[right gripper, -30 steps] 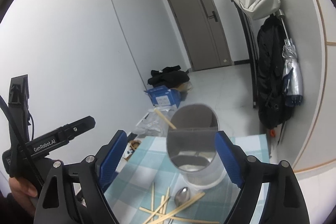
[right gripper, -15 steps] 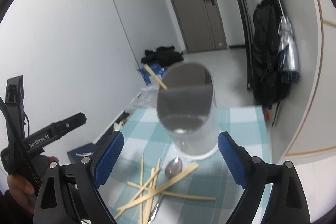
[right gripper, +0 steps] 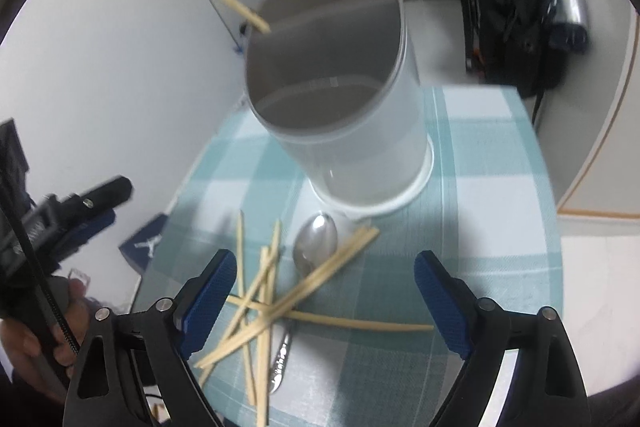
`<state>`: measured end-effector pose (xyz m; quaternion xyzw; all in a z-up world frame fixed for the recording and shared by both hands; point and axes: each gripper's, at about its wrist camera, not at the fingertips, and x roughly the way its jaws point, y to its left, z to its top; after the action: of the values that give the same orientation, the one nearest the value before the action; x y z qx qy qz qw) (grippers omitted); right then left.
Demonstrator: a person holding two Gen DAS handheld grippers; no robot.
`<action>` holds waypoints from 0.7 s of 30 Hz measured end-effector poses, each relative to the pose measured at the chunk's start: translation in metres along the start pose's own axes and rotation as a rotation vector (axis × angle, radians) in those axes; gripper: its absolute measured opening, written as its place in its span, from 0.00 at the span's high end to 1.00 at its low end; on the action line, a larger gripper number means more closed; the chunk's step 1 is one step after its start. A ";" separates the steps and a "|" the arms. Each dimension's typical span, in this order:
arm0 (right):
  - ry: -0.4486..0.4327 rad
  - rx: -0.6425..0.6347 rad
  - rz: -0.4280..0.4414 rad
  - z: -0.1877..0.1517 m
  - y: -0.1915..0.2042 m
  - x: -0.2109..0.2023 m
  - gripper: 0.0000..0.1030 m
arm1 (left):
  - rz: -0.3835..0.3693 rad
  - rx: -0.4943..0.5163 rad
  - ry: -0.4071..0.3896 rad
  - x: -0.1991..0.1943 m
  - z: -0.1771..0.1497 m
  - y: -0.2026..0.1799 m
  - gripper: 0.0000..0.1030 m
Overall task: Organize utensils
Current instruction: 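Withdraw both tools from the holder back over the utensil pile, then lower the right tool onto a wooden chopstick beside the spoon and grasp it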
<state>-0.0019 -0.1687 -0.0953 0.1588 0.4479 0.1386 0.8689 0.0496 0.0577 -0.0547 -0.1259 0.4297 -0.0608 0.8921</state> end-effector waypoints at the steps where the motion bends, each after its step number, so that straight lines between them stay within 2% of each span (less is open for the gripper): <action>1: 0.023 0.007 0.001 -0.001 -0.001 0.006 0.17 | 0.003 0.000 0.008 0.001 0.000 0.001 0.02; 6: 0.105 0.047 -0.008 -0.002 -0.004 0.028 0.42 | -0.007 -0.019 0.042 0.005 0.000 0.006 0.02; 7: 0.127 0.059 0.002 -0.004 -0.006 0.033 0.43 | -0.009 -0.025 0.046 0.006 0.001 0.008 0.02; 9: 0.156 0.071 0.008 -0.005 -0.007 0.040 0.54 | -0.014 -0.037 0.053 0.006 0.002 0.009 0.02; 12: 0.181 0.042 -0.023 -0.006 -0.004 0.050 0.64 | -0.020 -0.056 0.056 0.007 0.004 0.012 0.02; 15: 0.184 -0.025 -0.068 -0.008 0.006 0.054 0.65 | -0.023 -0.075 0.058 0.010 0.006 0.015 0.02; 20: 0.199 -0.046 -0.078 -0.011 0.007 0.050 0.69 | -0.021 -0.082 0.078 0.015 0.005 0.016 0.02; 21: 0.203 -0.043 -0.075 -0.011 0.006 0.049 0.72 | -0.023 -0.084 0.080 0.015 0.004 0.015 0.02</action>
<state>0.0156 -0.1432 -0.1350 0.1083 0.5363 0.1308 0.8268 0.0624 0.0701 -0.0675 -0.1655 0.4659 -0.0580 0.8673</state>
